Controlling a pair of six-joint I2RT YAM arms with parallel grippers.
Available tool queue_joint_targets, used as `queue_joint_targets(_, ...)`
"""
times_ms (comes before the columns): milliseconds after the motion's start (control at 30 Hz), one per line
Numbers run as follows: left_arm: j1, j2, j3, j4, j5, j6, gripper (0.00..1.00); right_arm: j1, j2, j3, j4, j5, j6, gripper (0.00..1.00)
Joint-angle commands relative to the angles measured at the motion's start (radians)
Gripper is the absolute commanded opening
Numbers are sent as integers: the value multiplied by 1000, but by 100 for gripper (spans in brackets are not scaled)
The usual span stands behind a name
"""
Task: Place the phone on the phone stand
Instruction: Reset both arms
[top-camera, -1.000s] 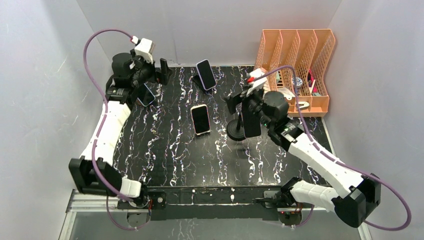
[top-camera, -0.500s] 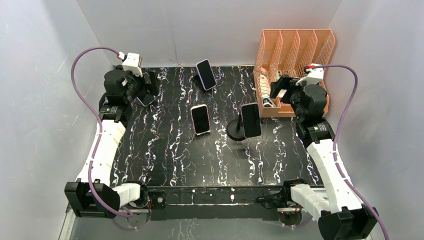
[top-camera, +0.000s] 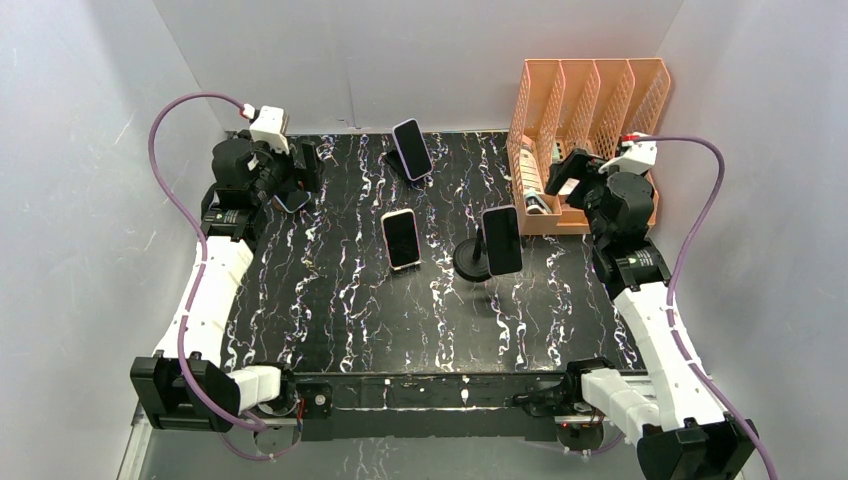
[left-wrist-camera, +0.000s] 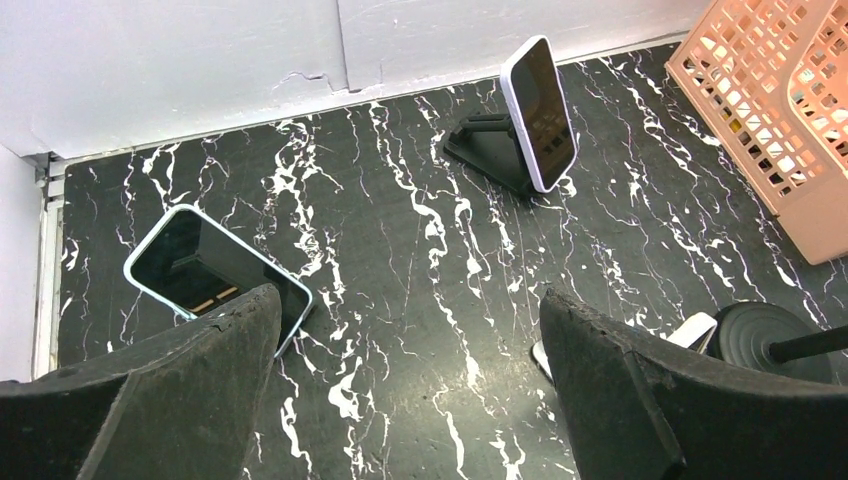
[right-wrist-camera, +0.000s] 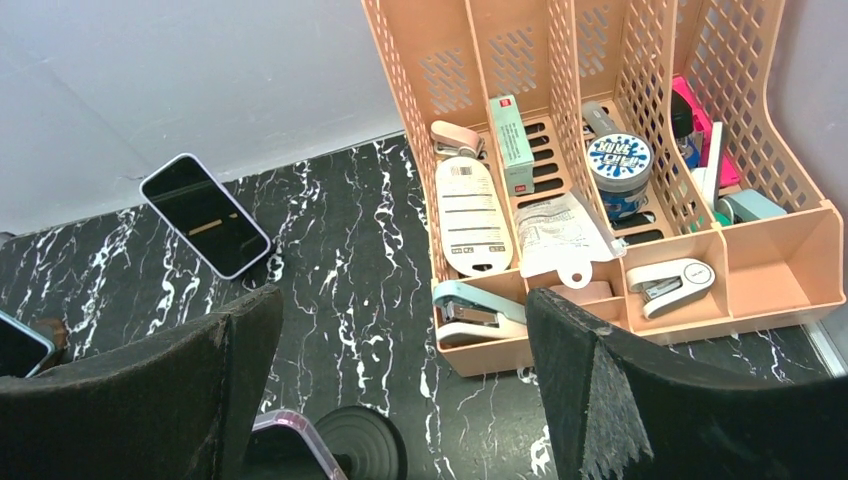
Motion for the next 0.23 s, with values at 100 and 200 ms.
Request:
queue_joint_targets(100, -5, -10, 13, 1, 15, 16, 98, 0, -42, -46, 95, 65, 20, 98)
queue_joint_targets(200, -5, -6, 13, -1, 22, 17, 98, -1, -47, -47, 98, 104, 48, 99)
